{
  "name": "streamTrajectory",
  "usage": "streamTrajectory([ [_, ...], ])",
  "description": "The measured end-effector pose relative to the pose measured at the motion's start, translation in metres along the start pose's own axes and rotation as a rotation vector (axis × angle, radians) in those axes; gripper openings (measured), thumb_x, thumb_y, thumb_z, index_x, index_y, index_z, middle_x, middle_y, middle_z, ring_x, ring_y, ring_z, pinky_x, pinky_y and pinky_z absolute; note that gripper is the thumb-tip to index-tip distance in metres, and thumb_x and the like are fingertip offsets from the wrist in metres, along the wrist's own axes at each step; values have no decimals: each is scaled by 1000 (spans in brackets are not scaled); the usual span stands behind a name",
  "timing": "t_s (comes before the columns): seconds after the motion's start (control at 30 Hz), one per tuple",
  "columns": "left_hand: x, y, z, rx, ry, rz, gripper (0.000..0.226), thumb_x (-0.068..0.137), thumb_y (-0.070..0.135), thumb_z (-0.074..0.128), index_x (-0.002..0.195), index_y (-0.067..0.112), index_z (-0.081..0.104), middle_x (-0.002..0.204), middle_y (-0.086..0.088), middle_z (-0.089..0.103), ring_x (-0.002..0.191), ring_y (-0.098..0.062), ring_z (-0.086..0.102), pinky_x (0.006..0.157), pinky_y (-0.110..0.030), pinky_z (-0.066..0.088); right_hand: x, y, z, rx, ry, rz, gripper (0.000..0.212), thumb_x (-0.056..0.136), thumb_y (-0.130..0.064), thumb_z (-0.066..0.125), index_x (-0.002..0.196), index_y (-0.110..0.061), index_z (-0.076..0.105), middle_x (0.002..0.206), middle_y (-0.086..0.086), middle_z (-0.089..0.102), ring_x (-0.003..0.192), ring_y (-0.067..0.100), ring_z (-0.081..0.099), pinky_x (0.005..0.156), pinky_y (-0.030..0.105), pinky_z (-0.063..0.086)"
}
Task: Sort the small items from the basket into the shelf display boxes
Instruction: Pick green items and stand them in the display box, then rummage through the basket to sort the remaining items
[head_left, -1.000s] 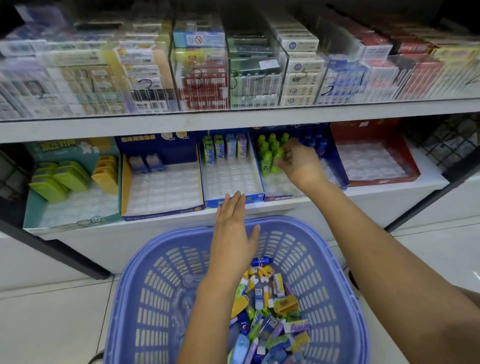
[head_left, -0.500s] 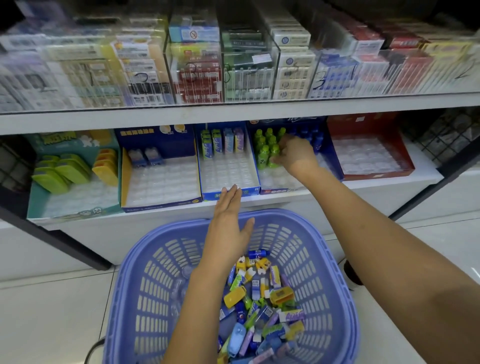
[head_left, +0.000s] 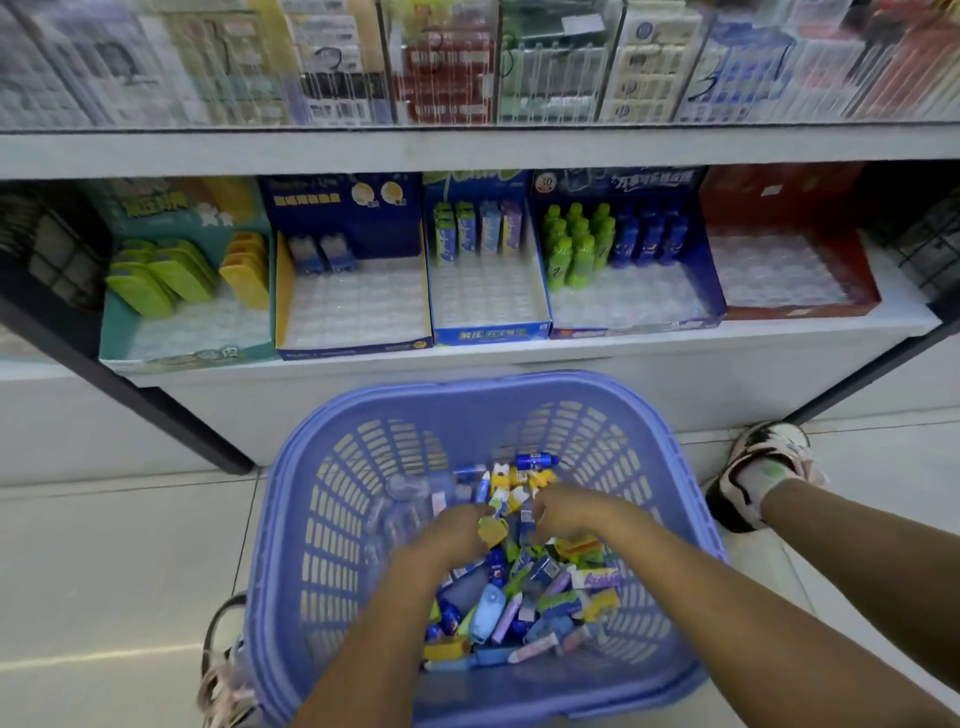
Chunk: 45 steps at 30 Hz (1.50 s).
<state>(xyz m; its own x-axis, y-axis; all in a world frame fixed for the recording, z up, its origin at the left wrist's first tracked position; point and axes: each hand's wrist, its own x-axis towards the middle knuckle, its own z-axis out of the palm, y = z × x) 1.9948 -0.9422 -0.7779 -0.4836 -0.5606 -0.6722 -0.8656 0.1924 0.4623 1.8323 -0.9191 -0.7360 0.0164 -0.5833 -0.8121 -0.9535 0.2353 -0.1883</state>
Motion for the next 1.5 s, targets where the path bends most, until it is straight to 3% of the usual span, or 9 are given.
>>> streamTrajectory([
  [0.07,5,-13,14,61,-121,-31,63,93,6,53,149,22,28,155,-8,27,133,-30,41,100,-36,41,20,0,23,14,-22,39,25,86,-33,66,90,-12,52,81,2,50,73,18,51,66,31,42],
  [0.2,12,-28,23,138,-154,-38,56,88,10,62,140,19,43,144,-13,39,121,-33,50,96,-39,46,53,1,53,23,80,-34,70,77,-21,75,134,-10,36,137,13,38,123,33,42,90,41,45],
  [0.3,17,-39,25,143,-105,-21,36,87,11,64,121,4,59,128,-17,52,112,-32,54,91,-38,47,67,4,58,-49,329,-126,85,71,-16,79,138,-14,27,147,13,22,135,36,25,101,46,38],
  [0.47,28,-50,26,58,9,-15,26,87,14,62,109,-1,63,115,-20,60,105,-33,57,84,-35,46,81,6,56,-272,202,-320,117,66,-31,84,149,-34,1,158,-3,-7,141,30,12,103,50,38],
  [0.7,53,-49,21,-143,312,-76,32,90,17,57,118,1,51,116,-19,60,107,-32,58,85,-36,47,72,1,61,-182,121,-387,79,74,-32,78,135,-16,32,132,8,41,113,28,48,87,41,46],
  [0.97,80,-33,21,-179,368,-128,41,87,40,63,109,5,59,102,-16,67,96,-29,63,78,-36,48,57,-15,66,-258,-21,-184,82,91,-23,59,148,-8,1,67,5,43,54,19,38,51,30,31],
  [1.07,86,-31,20,-260,337,-142,38,85,38,68,98,2,63,95,-17,69,89,-31,65,70,-35,47,56,-17,76,-417,-25,-216,86,90,-44,55,148,-7,4,94,15,63,72,30,54,73,34,35],
  [1.27,89,-43,14,-329,300,-108,27,86,12,64,110,1,66,108,-20,68,105,-33,62,85,-36,47,48,-24,91,-284,-184,-127,44,93,-34,51,125,-4,50,115,18,61,104,35,58,73,37,45],
  [1.5,78,-34,1,-362,76,-136,39,100,24,36,124,-3,51,127,-23,54,106,-31,53,87,-35,42,38,-7,59,-62,-172,-57,33,101,-34,37,89,-6,52,89,12,48,81,23,45,71,32,34],
])
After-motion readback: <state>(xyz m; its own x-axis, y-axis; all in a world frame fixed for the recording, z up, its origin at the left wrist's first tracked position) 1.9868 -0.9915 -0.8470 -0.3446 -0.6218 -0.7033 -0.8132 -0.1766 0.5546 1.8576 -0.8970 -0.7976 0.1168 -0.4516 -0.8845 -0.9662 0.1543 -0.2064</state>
